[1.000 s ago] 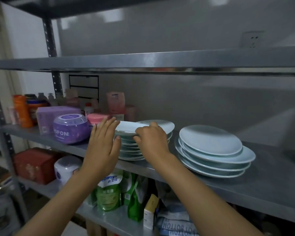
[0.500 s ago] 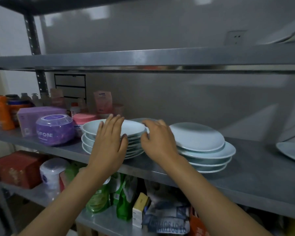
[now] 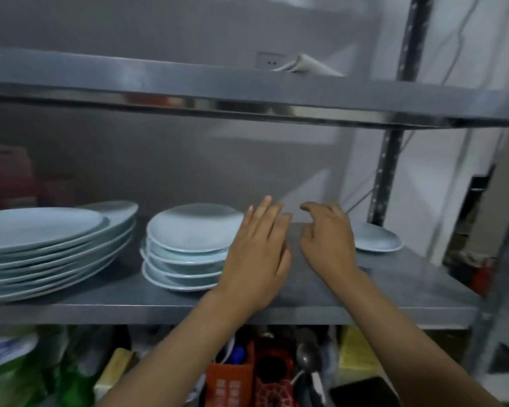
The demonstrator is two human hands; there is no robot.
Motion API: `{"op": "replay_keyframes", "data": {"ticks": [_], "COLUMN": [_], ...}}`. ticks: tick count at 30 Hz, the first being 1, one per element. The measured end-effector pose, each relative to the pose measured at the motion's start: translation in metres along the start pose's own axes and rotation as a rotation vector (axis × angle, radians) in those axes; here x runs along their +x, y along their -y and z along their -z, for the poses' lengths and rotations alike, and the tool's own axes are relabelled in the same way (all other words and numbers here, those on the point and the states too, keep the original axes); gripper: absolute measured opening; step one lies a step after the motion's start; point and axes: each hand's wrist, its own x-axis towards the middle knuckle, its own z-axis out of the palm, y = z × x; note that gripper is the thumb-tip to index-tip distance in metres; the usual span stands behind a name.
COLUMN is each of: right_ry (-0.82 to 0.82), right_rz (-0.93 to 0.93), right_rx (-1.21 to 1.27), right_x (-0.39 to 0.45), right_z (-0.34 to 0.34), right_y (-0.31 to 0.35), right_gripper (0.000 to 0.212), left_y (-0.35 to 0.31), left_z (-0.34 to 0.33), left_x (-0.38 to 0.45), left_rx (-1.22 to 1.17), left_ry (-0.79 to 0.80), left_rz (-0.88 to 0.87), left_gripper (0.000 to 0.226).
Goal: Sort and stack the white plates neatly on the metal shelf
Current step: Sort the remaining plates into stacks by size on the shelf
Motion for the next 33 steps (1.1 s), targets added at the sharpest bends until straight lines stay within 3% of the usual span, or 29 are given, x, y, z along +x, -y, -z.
{"op": "replay_keyframes", "data": {"ticks": [5,10,13,17,22,27,31,33], "right_ry": [-0.032,0.048,0.091,0.226,0.275,0.278,0.247,0.241], "right_rz": [-0.222,-0.337,-0.386,-0.343,-0.445,-0.456,-0.465,-0.461], "right_rx": [-0.117,-0.289,-0.362,-0.417,-0.369,-0.351,-0.321,-0.312], "right_x": [-0.007,-0.032,-0.04,-0.033,-0.031,-0.031,-0.031,-0.032], "right_z": [0.026,0.029,0.024,0.006,0.007,0.007,0.007,0.007], "right_y": [-0.089,-0.155,-0.18,-0.2,-0.203,-0.204,-0.205,-0.205], "right_gripper": [0.048,0.038,0.042,0.061,0.065,0.066,0.066,0.066], "left_y": [-0.05,-0.075,-0.074,-0.059,-0.045,-0.049,-0.053,-0.056], "left_z": [-0.071,-0.146,-0.179,-0.215,-0.255,-0.262,-0.262,-0.259], "left_x": [0.02,0.049,0.057,0.07,0.092,0.108,0.113,0.112], "left_rx": [-0.179,-0.201,-0.378,-0.282,-0.222,-0.208,-0.044,-0.03], "left_ry": [0.085,0.404,0.517,0.497,0.548,0.58,0.472,0.473], "left_rz": [0.042,0.101,0.222,0.203,0.118,0.165,0.082,0.065], "left_gripper": [0.048,0.057,0.076,0.077,0.076,0.071,0.034,0.026]}}
